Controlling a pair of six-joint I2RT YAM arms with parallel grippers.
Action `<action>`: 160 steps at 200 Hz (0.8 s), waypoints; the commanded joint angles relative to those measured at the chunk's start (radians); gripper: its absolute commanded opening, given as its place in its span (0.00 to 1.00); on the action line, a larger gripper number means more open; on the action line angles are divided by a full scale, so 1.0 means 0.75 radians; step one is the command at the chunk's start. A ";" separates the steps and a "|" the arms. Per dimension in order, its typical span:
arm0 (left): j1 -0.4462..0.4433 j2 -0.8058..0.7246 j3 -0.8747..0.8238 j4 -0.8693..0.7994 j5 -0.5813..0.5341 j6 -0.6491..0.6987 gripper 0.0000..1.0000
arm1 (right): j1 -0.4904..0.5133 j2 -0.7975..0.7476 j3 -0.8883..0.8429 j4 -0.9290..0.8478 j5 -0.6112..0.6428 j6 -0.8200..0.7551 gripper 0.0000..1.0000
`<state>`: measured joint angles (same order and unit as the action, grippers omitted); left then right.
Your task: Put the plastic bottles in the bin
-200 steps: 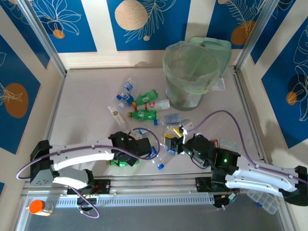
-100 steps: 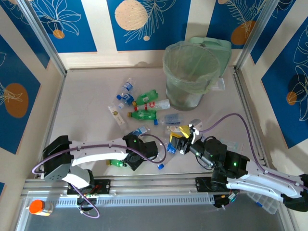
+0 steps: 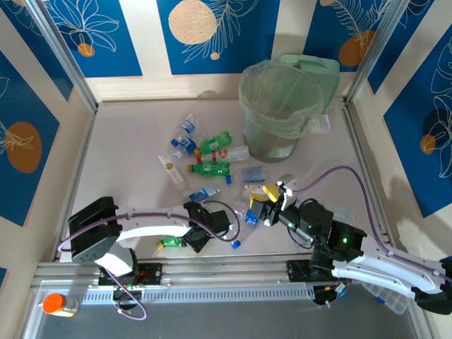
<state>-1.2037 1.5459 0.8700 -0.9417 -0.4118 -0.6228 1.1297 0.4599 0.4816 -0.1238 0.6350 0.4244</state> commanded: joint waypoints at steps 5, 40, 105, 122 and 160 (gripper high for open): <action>0.046 -0.040 -0.073 0.132 0.027 -0.066 0.89 | -0.008 -0.024 -0.004 0.005 -0.020 0.022 0.57; 0.078 -0.037 -0.122 0.245 0.028 -0.064 0.77 | -0.011 -0.022 -0.004 0.008 -0.020 0.021 0.57; 0.081 -0.079 -0.140 0.308 -0.090 -0.060 0.58 | -0.012 -0.026 -0.006 0.005 -0.016 0.019 0.55; 0.081 -0.125 -0.160 0.336 -0.093 -0.066 0.48 | -0.012 -0.027 -0.006 0.004 -0.010 0.019 0.55; 0.081 -0.299 -0.213 0.380 -0.115 -0.072 0.48 | -0.014 -0.027 -0.008 -0.002 0.011 0.021 0.54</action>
<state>-1.1519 1.4124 0.7334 -0.6872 -0.4553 -0.6579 1.1244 0.4545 0.4816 -0.1265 0.6243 0.4278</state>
